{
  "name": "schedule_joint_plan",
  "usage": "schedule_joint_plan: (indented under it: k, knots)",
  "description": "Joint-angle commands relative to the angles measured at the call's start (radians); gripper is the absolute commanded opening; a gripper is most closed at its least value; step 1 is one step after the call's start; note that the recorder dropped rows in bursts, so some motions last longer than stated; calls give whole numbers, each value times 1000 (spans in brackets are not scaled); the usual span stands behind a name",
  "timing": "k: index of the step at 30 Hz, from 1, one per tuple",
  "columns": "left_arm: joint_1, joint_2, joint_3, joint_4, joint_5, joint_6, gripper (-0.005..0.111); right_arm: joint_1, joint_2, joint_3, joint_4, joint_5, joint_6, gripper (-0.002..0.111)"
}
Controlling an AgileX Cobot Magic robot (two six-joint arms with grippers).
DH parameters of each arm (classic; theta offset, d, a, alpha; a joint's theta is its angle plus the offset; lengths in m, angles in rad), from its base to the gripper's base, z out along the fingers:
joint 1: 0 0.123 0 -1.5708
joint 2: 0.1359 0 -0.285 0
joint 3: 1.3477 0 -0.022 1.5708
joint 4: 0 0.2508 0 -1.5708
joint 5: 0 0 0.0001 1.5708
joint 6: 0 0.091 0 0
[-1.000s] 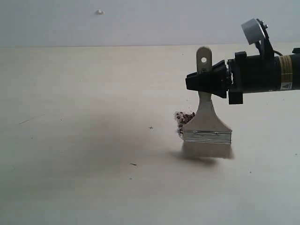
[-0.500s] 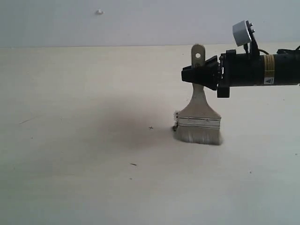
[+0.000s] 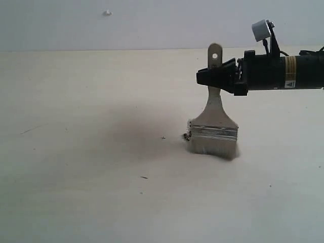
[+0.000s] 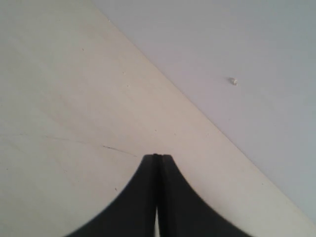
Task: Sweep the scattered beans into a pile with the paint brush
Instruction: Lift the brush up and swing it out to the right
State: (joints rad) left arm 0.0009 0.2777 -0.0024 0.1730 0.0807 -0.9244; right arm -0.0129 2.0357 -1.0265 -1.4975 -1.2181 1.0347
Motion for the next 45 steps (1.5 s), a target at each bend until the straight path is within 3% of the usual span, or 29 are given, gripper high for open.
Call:
schedule_joint_plan:
  k: [1, 14, 20, 29, 36, 41, 45]
  knots:
    - [-2, -7, 2, -5, -1, 8, 0, 1, -53, -8, 0, -3, 75, 0]
    - [-2, -7, 2, -5, -1, 8, 0, -8, -290, 80, 34, -3, 180, 0]
    - [-2, -7, 2, -5, -1, 8, 0, -61, -438, 173, 32, 111, 250, 0]
    - [-2, -7, 2, -5, -1, 8, 0, -71, -698, 353, 134, 642, 313, 0]
    - [-2, -7, 2, -5, -1, 8, 0, -71, -753, 355, -85, 921, 608, 0]
    - [-2, -7, 2, -5, -1, 8, 0, -71, -708, 325, -247, 923, 843, 0]
    - [-2, -7, 2, -5, -1, 8, 0, -71, -640, 285, -247, 820, 862, 0]
